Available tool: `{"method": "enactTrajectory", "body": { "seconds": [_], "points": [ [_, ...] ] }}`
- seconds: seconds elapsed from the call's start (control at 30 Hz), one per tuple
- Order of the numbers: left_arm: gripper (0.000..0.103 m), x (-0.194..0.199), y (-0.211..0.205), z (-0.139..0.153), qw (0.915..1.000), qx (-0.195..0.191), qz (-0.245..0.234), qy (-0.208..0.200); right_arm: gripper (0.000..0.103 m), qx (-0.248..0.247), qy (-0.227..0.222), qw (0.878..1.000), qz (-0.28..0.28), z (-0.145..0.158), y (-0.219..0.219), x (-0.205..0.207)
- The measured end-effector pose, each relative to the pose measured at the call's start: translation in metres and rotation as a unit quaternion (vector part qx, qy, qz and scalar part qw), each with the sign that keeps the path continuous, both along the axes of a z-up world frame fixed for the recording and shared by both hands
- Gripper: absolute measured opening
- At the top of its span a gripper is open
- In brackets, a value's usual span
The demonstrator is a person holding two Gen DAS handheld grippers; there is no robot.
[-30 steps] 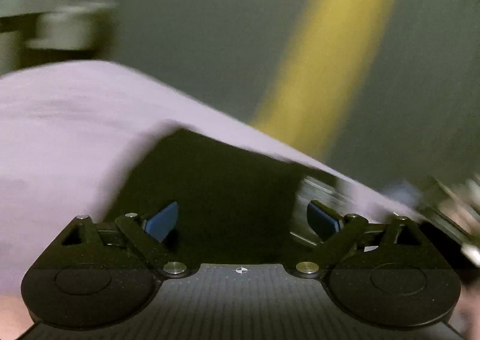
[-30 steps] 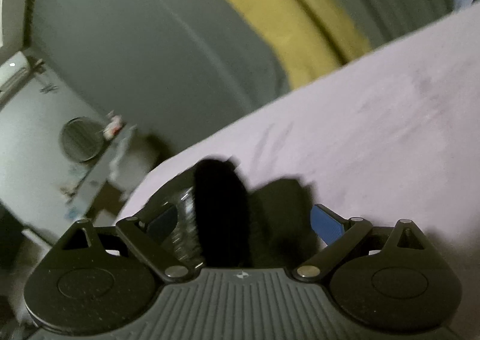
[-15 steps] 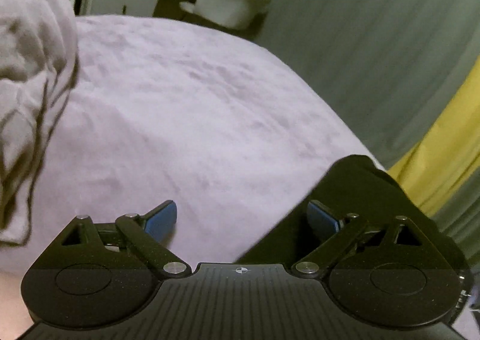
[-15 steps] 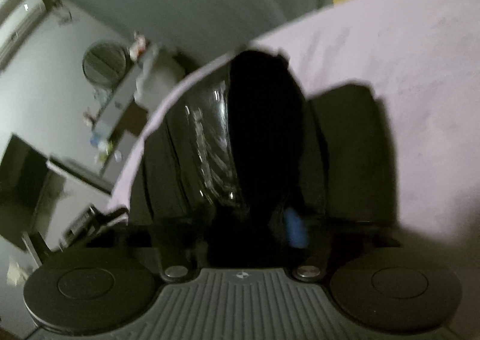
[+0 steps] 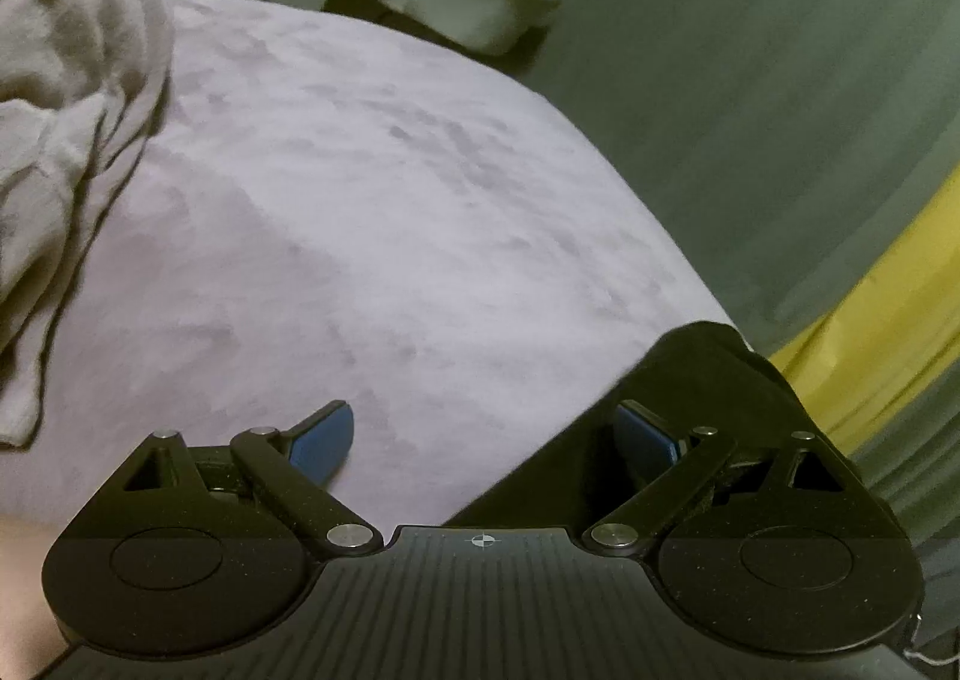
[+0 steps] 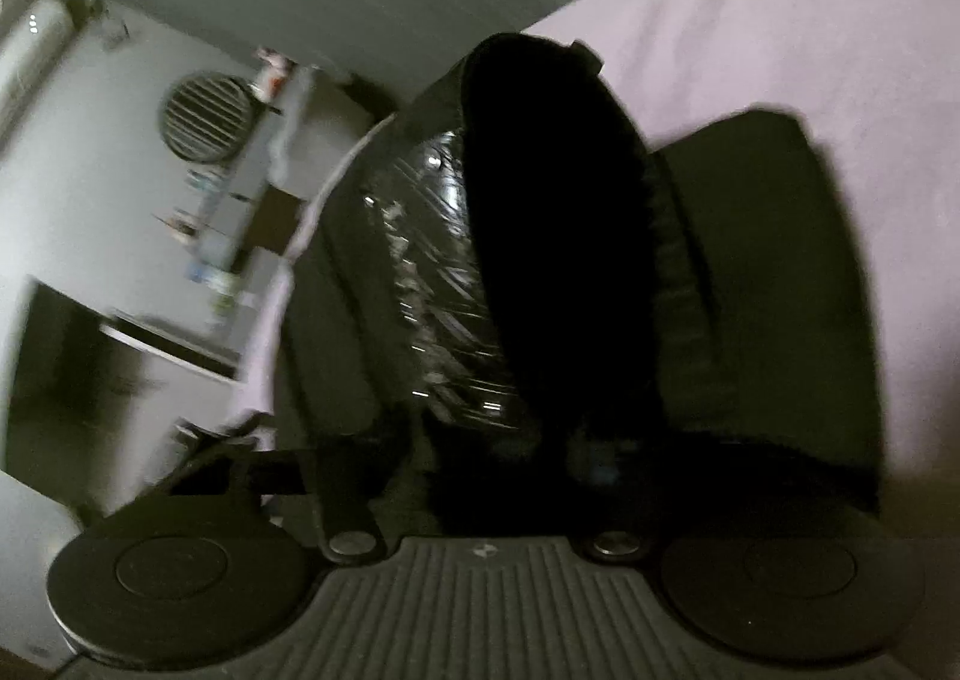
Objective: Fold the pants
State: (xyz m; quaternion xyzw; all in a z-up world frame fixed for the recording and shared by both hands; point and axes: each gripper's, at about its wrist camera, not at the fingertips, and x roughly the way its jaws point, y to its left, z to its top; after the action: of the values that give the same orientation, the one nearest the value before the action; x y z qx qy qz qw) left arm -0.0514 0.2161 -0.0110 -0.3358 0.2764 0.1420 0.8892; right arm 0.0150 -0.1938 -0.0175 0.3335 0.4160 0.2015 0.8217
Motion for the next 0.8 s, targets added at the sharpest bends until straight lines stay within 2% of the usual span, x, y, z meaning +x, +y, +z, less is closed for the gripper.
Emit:
{"method": "enactTrajectory", "body": {
  "seconds": [0.1, 0.13, 0.17, 0.27, 0.37, 0.4, 0.43, 0.47, 0.5, 0.57, 0.63, 0.8],
  "points": [
    [0.097, -0.001, -0.002, 0.001, 1.0, 0.008, 0.002, -0.001, 0.027, -0.057, -0.043, 0.997, 0.008, 0.019, 0.011, -0.011],
    [0.097, -0.002, -0.003, 0.003, 0.9999, 0.013, 0.003, -0.003, 0.024, -0.099, -0.084, 0.991, 0.013, 0.039, 0.026, -0.02],
    [0.097, -0.003, -0.004, 0.003, 0.9998, 0.018, 0.004, -0.006, 0.022, -0.111, -0.1, 0.989, 0.013, 0.049, 0.031, -0.026],
    [0.097, -0.009, -0.007, 0.008, 0.9993, 0.034, 0.004, -0.017, 0.018, -0.091, -0.14, 0.986, -0.001, 0.073, 0.024, -0.046],
    [0.097, -0.009, -0.01, 0.01, 0.9988, 0.046, -0.008, -0.018, 0.018, -0.094, -0.13, 0.987, -0.019, 0.069, 0.009, -0.059],
    [0.097, -0.006, -0.012, 0.009, 0.9987, 0.048, -0.013, -0.011, 0.019, -0.102, -0.111, 0.988, -0.029, 0.058, 0.001, -0.059],
    [0.097, -0.003, -0.014, 0.008, 0.9985, 0.051, -0.019, -0.003, 0.025, -0.113, -0.078, 0.99, -0.041, 0.044, -0.009, -0.056],
    [0.097, 0.001, -0.016, 0.007, 0.9982, 0.053, -0.029, 0.006, 0.032, -0.128, -0.015, 0.99, -0.054, 0.023, -0.019, -0.048],
    [0.097, 0.004, -0.018, 0.006, 0.9977, 0.056, -0.036, 0.014, 0.038, -0.112, 0.013, 0.992, -0.061, 0.013, -0.026, -0.047],
    [0.097, 0.004, -0.022, 0.007, 0.9965, 0.072, -0.037, 0.02, 0.043, -0.056, 0.015, 0.995, -0.077, 0.015, -0.041, -0.049],
    [0.097, 0.004, -0.023, 0.008, 0.9959, 0.079, -0.042, 0.016, 0.054, -0.07, -0.013, 0.993, -0.092, 0.029, -0.043, -0.056],
    [0.097, 0.005, -0.021, 0.004, 0.9961, 0.074, -0.044, 0.018, 0.057, -0.102, -0.047, 0.988, -0.105, 0.045, -0.045, -0.053]
  ]
}}
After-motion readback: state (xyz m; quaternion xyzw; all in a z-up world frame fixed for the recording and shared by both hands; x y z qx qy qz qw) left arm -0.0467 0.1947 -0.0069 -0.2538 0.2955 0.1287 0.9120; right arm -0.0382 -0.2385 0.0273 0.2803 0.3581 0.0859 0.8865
